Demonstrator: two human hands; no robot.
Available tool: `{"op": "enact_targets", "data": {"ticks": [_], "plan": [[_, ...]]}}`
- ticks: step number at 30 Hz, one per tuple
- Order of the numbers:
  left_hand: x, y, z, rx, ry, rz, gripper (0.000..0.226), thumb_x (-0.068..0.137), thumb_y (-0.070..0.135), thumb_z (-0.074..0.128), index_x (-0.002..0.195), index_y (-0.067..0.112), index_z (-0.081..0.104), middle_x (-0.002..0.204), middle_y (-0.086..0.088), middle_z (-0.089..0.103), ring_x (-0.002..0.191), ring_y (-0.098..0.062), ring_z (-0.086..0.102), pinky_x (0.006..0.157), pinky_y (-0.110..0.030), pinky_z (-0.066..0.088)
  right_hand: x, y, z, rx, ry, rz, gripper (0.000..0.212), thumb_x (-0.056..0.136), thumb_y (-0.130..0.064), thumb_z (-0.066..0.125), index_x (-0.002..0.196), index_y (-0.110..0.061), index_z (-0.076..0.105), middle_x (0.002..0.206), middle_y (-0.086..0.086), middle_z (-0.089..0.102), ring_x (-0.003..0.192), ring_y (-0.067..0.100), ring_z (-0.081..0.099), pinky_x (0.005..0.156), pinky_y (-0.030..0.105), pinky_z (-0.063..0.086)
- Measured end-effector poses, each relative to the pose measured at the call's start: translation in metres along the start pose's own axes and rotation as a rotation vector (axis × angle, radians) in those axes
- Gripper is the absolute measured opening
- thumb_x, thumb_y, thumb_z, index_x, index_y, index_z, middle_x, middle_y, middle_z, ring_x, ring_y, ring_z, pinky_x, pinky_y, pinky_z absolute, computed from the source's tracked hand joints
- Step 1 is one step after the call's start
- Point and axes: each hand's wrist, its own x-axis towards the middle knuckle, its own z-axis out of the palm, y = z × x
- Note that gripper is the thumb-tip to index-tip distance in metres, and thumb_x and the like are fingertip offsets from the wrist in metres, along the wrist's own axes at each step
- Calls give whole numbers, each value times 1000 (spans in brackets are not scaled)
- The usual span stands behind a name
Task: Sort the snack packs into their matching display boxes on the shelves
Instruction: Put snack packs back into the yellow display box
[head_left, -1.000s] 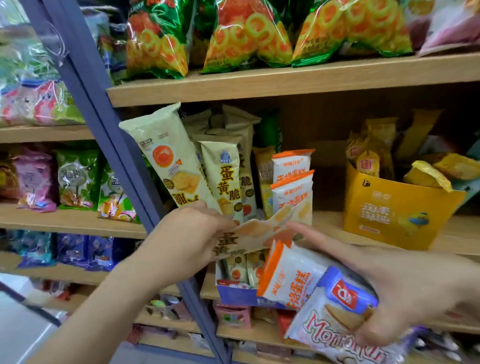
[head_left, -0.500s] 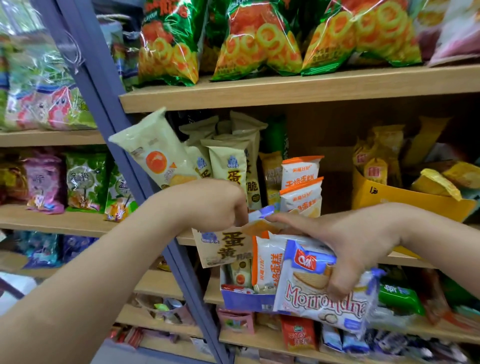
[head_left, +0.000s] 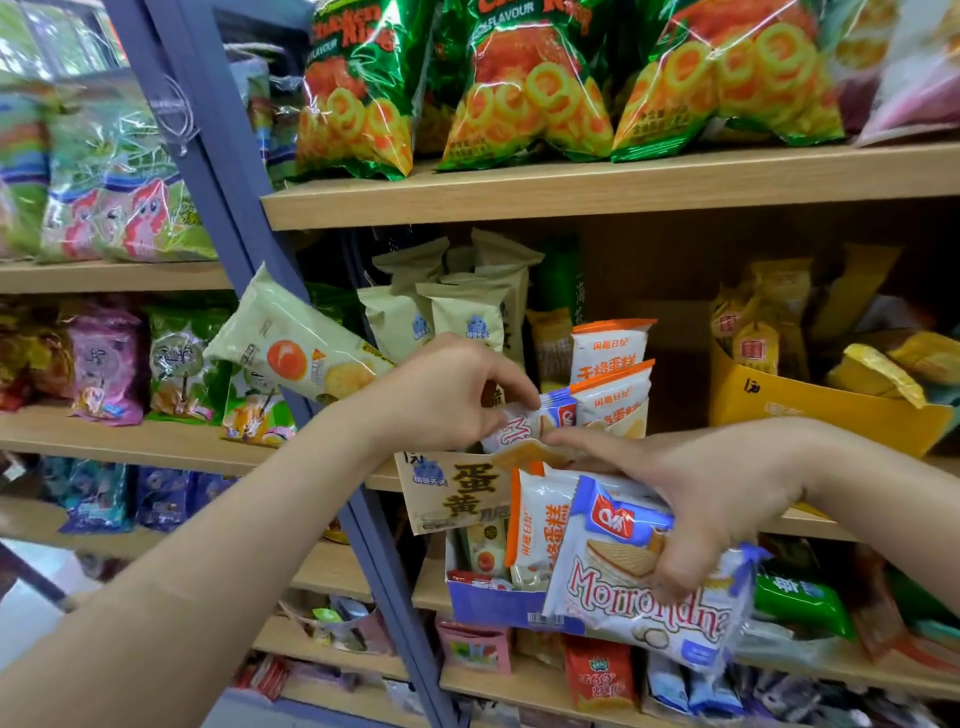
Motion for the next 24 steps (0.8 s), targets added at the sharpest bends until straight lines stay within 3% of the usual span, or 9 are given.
{"op": "enact_targets", "data": {"ticks": [2, 4, 6, 10, 14, 16, 18, 22, 24], "plan": [[0, 1, 0, 9, -27, 20, 28, 85, 10, 71, 106, 28, 74, 97, 18, 67, 91, -1, 62, 82, -28, 55, -4, -3, -6, 64, -64, 53, 118, 72, -47, 81, 151, -52, -7, 153, -9, 39, 137, 12, 44, 114, 30, 35], [-1, 1, 2, -20, -30, 31, 29, 86, 7, 69, 106, 27, 72, 98, 15, 67, 93, -2, 62, 83, -29, 56, -9, -10, -12, 291, -245, 120, 124, 72, -27, 86, 146, -59, -8, 131, -7, 60, 113, 11, 64, 99, 36, 53], [0, -1, 5, -77, -35, 43, 32, 87, 4, 68, 105, 31, 66, 100, 12, 66, 95, -6, 61, 82, -35, 55, -13, -8, -17, 353, -222, 101, 125, 71, -20, 87, 141, -64, -6, 123, -9, 65, 104, 10, 69, 91, 37, 58], [9, 2, 6, -156, -74, 91, 34, 88, 15, 69, 111, 35, 53, 99, 10, 62, 91, -10, 59, 77, -41, 52, -23, -13, -29, 525, -146, 20, 130, 73, -7, 85, 142, -60, -10, 129, -12, 64, 109, 9, 67, 95, 39, 55], [13, 6, 9, -301, -22, 102, 51, 79, 34, 74, 120, 39, 45, 88, 5, 60, 79, -14, 59, 76, -45, 51, -18, -11, -33, 673, -131, 42, 129, 67, -11, 80, 153, -42, -11, 124, -11, 68, 111, 10, 67, 93, 33, 56], [14, 3, 9, -390, -32, 84, 60, 76, 38, 76, 125, 41, 41, 81, 3, 61, 72, -20, 60, 71, -50, 53, -12, -5, -24, 732, -135, 27, 121, 67, -8, 77, 154, -36, -2, 122, -6, 69, 109, 10, 68, 84, 27, 57], [12, 2, 5, -438, -92, 50, 68, 68, 40, 75, 126, 44, 40, 81, 2, 63, 71, -25, 63, 69, -50, 56, -8, -3, -20, 758, -113, 26, 110, 65, -8, 78, 147, -41, 12, 123, -7, 68, 110, 8, 67, 84, 26, 57], [8, 5, -6, -376, -171, 19, 74, 76, 9, 74, 137, 36, 42, 85, 3, 68, 78, -19, 70, 77, -44, 59, -5, -3, -22, 801, -151, 37, 79, 67, -4, 76, 130, -36, 39, 117, -1, 72, 106, 17, 70, 85, 35, 59], [-3, 6, -13, -190, -15, 77, 59, 83, -2, 67, 133, 26, 55, 90, 4, 71, 83, -11, 69, 80, -41, 58, -4, -3, -23, 766, -150, 38, 73, 67, -5, 77, 127, -31, 43, 115, -1, 73, 105, 19, 70, 86, 37, 59]]}}
